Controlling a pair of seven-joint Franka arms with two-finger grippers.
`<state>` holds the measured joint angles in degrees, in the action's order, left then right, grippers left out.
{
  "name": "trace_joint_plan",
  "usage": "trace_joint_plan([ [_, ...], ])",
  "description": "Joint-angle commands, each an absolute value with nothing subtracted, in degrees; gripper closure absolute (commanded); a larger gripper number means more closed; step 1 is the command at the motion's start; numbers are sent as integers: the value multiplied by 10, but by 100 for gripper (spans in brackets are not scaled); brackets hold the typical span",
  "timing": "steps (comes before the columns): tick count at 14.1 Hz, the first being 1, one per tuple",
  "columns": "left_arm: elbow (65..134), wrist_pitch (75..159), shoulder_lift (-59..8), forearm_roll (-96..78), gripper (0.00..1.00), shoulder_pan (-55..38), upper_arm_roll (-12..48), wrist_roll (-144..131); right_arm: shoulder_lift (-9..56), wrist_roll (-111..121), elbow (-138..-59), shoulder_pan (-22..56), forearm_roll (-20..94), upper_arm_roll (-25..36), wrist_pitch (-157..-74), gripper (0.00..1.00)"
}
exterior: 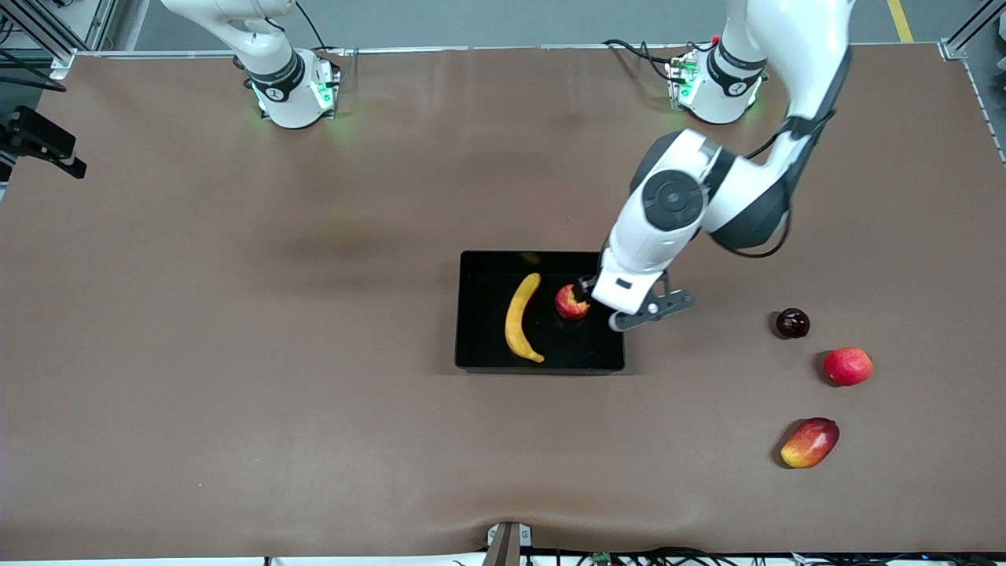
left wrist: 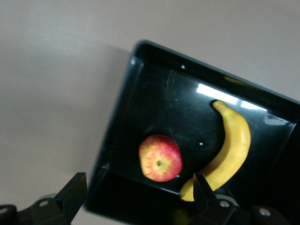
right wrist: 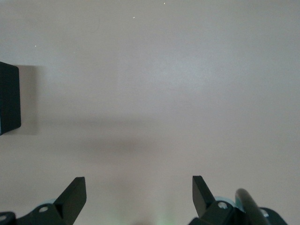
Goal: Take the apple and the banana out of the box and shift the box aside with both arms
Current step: 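Lower the left gripper onto the red-yellow apple in the tray and grasp it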
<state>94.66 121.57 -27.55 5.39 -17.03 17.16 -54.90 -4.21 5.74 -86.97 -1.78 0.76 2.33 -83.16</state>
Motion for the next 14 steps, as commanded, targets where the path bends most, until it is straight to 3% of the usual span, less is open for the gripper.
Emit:
trace_joint_plan([
  [1,937,1267,-322,55,0,-194,171,-607,-43,62,-867,-18,4,24,-827,0],
  [11,941,1276,-394,66,0,-207,170,-659,-43,62,-867,-20,5,24,-828,0],
  [12,940,1276,-397,66,5,-208,170,-660,-42,62,-867,-19,5,24,-828,0],
  [14,940,1276,-404,66,31,-210,169,-660,-42,62,-867,-18,5,25,-830,0],
])
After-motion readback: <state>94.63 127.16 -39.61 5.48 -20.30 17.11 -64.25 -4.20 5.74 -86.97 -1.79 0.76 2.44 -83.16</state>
